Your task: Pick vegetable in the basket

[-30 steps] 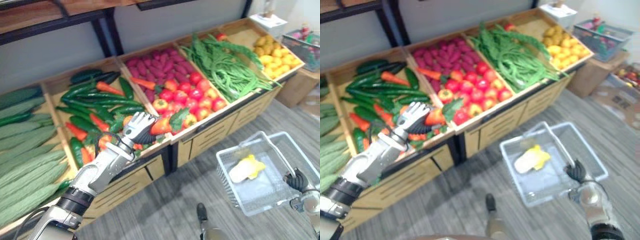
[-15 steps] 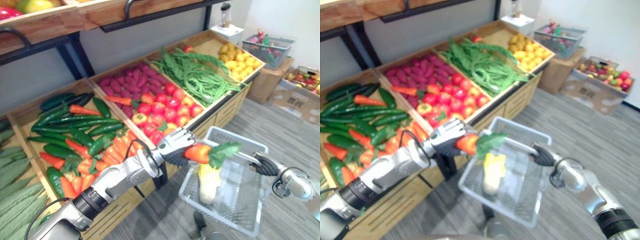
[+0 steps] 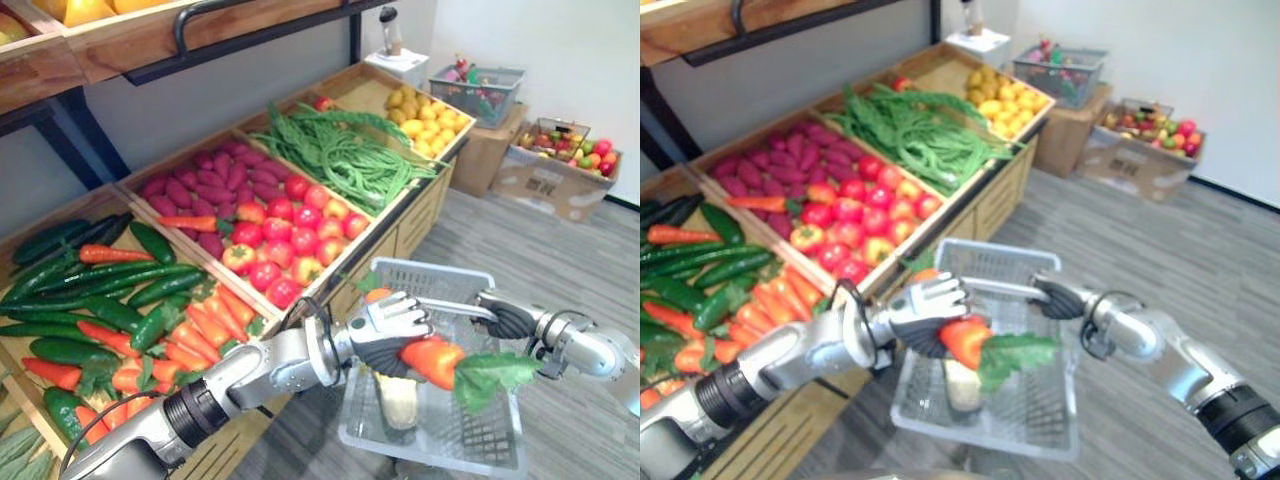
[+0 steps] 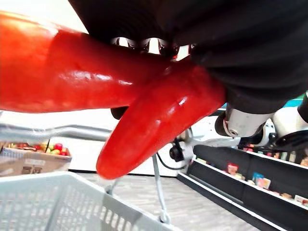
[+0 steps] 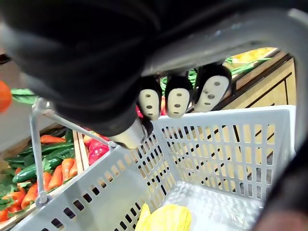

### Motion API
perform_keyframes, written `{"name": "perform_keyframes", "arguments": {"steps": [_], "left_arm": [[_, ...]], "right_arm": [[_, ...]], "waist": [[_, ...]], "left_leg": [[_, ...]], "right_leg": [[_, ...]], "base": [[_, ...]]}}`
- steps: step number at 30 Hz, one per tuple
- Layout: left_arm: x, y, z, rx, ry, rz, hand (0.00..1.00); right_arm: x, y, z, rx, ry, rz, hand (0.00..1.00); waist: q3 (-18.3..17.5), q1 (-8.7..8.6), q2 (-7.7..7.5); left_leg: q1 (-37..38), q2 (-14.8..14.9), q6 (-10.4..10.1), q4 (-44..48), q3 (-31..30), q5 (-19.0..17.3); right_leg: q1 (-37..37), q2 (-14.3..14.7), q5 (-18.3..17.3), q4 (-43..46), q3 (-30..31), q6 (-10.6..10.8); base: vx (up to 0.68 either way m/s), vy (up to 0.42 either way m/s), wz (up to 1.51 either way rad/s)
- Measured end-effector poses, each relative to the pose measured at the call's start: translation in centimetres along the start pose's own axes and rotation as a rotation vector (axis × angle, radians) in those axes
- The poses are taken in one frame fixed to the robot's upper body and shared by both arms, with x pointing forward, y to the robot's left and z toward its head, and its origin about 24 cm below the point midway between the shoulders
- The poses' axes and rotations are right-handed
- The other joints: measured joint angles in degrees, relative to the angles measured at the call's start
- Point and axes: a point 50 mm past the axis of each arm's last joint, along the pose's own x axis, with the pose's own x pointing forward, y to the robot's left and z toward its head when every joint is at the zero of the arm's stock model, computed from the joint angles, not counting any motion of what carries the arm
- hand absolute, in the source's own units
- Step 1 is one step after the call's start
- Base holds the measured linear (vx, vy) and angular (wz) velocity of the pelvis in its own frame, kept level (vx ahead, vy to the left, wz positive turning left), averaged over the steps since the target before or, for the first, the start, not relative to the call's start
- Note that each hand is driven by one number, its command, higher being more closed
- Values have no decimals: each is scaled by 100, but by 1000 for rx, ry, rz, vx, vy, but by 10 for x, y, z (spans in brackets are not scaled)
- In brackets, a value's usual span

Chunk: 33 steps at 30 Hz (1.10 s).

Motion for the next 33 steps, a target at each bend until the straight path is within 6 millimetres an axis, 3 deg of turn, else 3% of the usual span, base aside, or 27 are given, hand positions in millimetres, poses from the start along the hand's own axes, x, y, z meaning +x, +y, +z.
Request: {"name": "perform_keyframes", "arguments": {"steps": [5, 17, 26, 33], "left_arm": [[9, -4, 8, -33, -35, 16, 100], [25, -29, 27, -133, -110, -39, 100], [38, -67, 0, -223, 61, -99, 100], [41, -81, -21, -215, 195, -122, 100]], "right_arm": [[7, -7, 14, -17, -66, -14, 100], [13, -21, 23, -54, -112, -51, 100], [20, -18, 33, -18, -160, -74, 100], [25, -20, 38, 14, -187, -89, 100]], "waist": [[-10, -31, 14], [-35, -55, 51], [-174, -87, 52], [-184, -102, 37]], "left_leg": [[74, -57, -29, -57, 88, 20], [73, -101, -28, -68, 123, 22], [19, -104, -26, -65, 79, 24], [88, -103, -28, -64, 197, 23]], "right_leg": [[0, 20, 0, 21, 75, 0], [-76, 12, 0, 72, 113, 1], [-106, -9, -2, 77, 75, 1], [-111, 49, -2, 85, 169, 1]], "base": [[-33, -33, -8], [-18, -30, -2], [-26, -32, 2], [-2, -4, -6]]}}
